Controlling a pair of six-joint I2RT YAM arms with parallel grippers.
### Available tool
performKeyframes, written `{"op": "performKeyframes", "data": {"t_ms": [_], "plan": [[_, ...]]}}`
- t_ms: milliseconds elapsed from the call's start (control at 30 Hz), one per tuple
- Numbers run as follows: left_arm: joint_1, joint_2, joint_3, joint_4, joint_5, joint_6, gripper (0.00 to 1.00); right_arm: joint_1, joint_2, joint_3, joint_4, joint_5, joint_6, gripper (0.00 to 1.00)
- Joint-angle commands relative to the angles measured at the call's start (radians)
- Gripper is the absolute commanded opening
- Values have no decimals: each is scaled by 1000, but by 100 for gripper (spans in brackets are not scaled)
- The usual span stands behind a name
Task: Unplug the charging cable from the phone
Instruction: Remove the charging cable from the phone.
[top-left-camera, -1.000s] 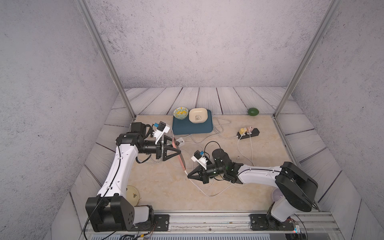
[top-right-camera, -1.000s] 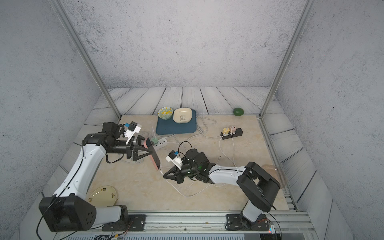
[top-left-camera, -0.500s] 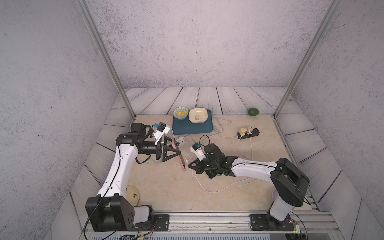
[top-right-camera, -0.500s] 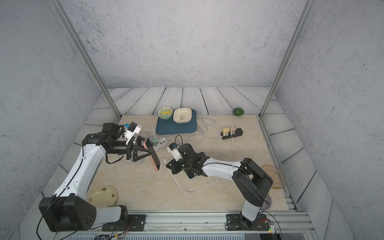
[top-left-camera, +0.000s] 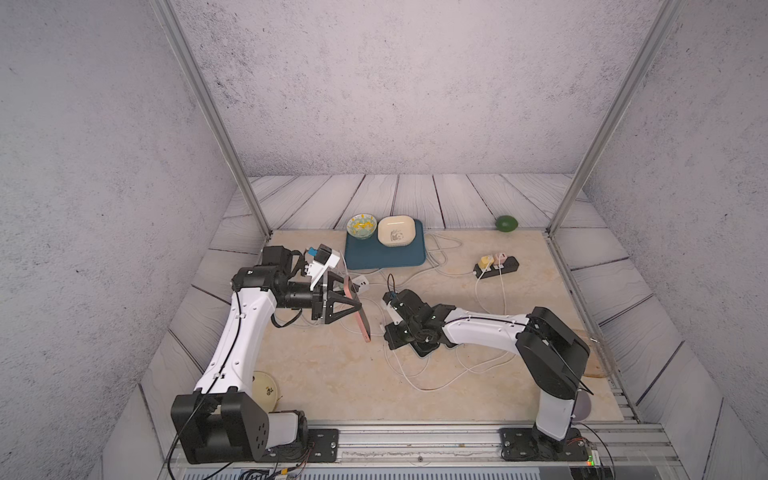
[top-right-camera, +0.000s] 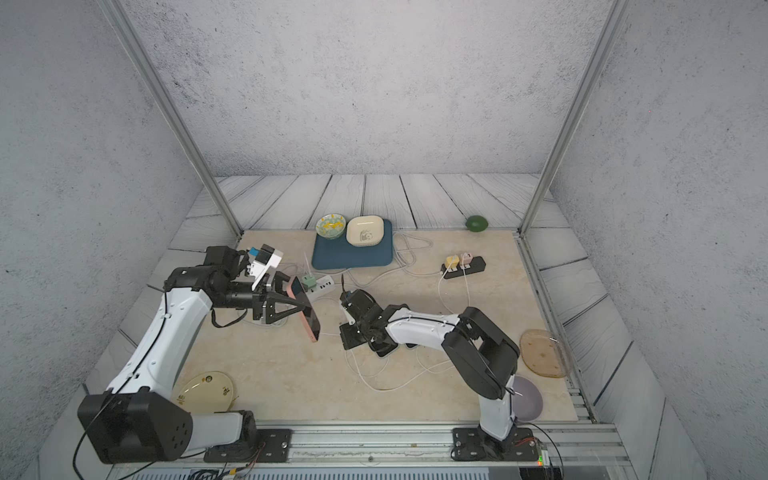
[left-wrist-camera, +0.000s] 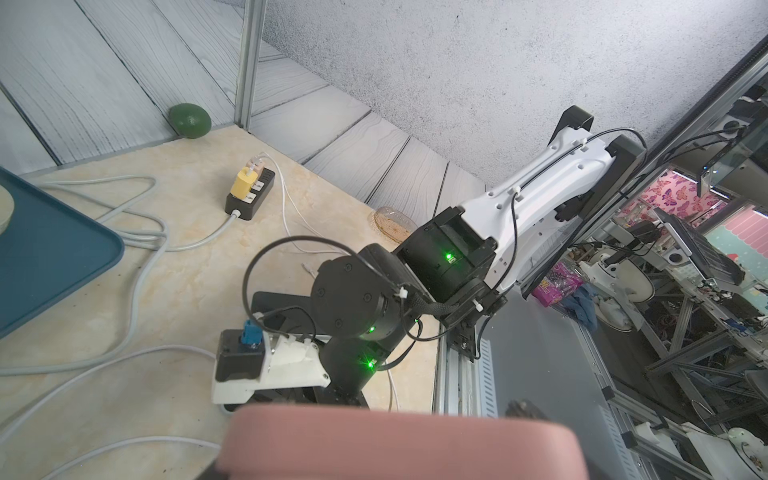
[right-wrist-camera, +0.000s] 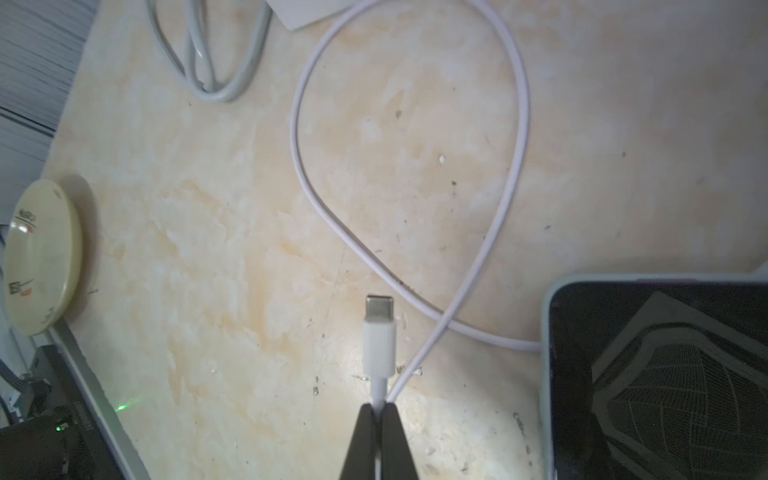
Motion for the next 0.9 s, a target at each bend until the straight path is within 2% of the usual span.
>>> {"op": "performKeyframes", "data": {"t_ms": [0,333,567,867], "plan": [[12,-7,17,-27,47,18,16,8,34,48,-109,36,-8,2],[11,-12,17,-34,49,27,16,8,61,83,-154,20,-15,12],[12,-15,18,-37,47,26,16,0,27,94,-170,14,-43,37],[12,-17,5,-63,46,78,16,-54,-79,36,-62,-157,-105,59]]}}
